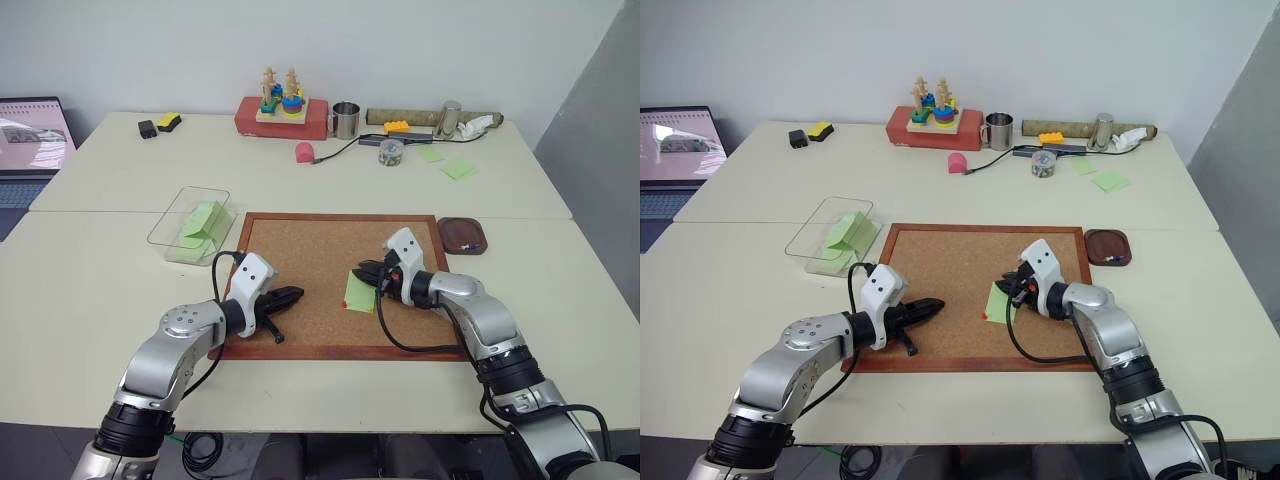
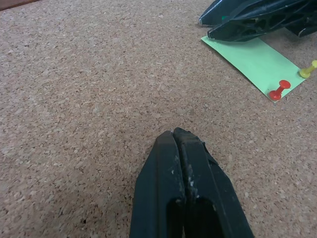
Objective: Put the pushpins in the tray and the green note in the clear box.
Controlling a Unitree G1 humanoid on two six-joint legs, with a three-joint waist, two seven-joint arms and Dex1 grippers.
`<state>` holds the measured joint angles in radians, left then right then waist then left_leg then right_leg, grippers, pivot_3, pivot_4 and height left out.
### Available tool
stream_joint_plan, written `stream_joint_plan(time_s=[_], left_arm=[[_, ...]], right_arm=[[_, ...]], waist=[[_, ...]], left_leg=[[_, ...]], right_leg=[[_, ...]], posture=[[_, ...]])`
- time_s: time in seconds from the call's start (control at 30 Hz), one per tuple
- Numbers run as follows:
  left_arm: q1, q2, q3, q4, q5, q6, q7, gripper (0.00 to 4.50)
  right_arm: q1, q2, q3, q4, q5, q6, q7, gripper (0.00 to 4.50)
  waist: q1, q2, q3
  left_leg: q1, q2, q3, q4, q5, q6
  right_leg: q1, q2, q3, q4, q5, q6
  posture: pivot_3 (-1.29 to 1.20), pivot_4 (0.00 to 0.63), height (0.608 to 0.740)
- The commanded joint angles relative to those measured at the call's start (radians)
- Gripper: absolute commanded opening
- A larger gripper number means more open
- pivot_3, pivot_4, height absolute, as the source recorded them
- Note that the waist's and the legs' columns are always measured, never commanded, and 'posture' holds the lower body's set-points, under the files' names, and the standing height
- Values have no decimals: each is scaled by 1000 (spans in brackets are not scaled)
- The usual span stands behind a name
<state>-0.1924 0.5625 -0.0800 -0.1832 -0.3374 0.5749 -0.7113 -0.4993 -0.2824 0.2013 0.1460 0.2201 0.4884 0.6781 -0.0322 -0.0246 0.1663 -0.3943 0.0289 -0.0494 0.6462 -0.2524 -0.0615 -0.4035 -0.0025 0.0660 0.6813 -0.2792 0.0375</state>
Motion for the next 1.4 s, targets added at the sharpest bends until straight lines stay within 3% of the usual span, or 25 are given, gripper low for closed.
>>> stream_joint_plan(time_s=[0.03,1.0,1.17,1.4], left_arm=[[23,5,-29,5,17,20,-11,0],[43,19,-52,1,37,28,-16,0],[44,21,-49,-2,38,31,-13,0],[45,17,-50,1,42,28,-11,0]], right_arm=[[-1,6,-35,-38,7,-32,-10,11],[17,-22,-103,-196,69,3,-14,3],[-3,-13,-189,-166,67,-3,-107,3],[-93,-52,-347,40,12,-90,-301,3]], waist=[[0,0,0],[-1,0,0],[-1,0,0],[0,0,0]], left_leg=[[0,0,0,0,0,0],[0,0,0,0,0,0],[0,0,0,0,0,0],[0,0,1,0,0,0]], right_leg=[[0,0,0,0,0,0],[0,0,0,0,0,0],[0,0,0,0,0,0],[0,0,1,0,0,0]], posture=[[0,150,740],[0,150,740],[0,150,740],[0,150,740]])
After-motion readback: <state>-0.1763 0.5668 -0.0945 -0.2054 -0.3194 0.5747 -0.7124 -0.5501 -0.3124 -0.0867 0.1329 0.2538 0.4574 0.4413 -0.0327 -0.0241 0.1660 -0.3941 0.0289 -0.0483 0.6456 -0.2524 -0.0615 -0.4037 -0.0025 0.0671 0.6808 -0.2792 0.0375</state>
